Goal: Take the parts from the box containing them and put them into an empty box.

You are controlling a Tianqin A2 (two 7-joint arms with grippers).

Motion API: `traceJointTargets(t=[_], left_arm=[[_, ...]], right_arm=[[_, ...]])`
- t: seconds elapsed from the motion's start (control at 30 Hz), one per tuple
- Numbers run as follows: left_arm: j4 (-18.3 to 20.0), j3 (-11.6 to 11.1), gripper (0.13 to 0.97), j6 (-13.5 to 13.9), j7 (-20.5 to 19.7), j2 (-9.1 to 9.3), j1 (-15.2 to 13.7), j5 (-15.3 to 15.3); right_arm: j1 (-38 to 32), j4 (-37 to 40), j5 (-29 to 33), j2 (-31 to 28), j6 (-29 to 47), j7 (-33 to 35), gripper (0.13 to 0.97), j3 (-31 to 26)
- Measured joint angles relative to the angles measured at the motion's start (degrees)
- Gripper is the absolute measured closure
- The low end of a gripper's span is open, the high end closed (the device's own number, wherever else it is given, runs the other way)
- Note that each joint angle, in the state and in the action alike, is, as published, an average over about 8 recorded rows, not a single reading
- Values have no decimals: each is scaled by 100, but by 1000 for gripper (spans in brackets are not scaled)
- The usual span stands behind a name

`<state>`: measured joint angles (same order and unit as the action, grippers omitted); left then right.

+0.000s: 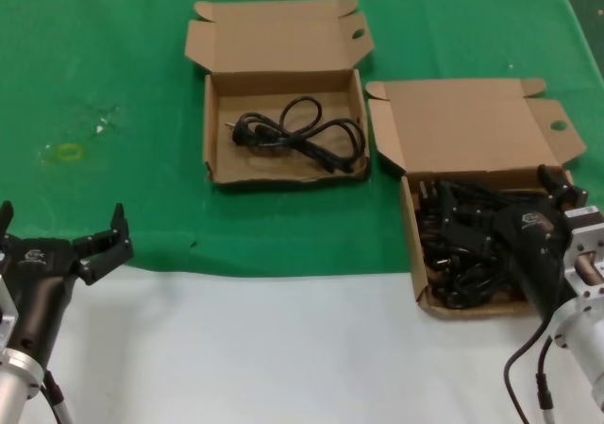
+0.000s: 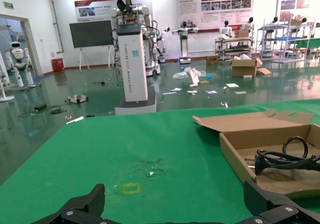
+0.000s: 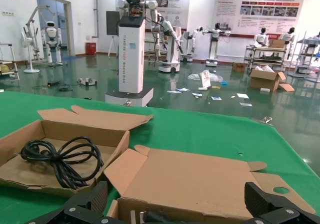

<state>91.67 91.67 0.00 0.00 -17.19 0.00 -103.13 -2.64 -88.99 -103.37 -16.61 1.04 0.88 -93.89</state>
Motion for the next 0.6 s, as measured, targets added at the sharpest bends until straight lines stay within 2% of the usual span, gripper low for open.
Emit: traceJointTargets(t=[0.6], left_arm=[[0,0,132,0,0,0,0,0]], right_arm=[[0,0,0,0,0,0,129,0]])
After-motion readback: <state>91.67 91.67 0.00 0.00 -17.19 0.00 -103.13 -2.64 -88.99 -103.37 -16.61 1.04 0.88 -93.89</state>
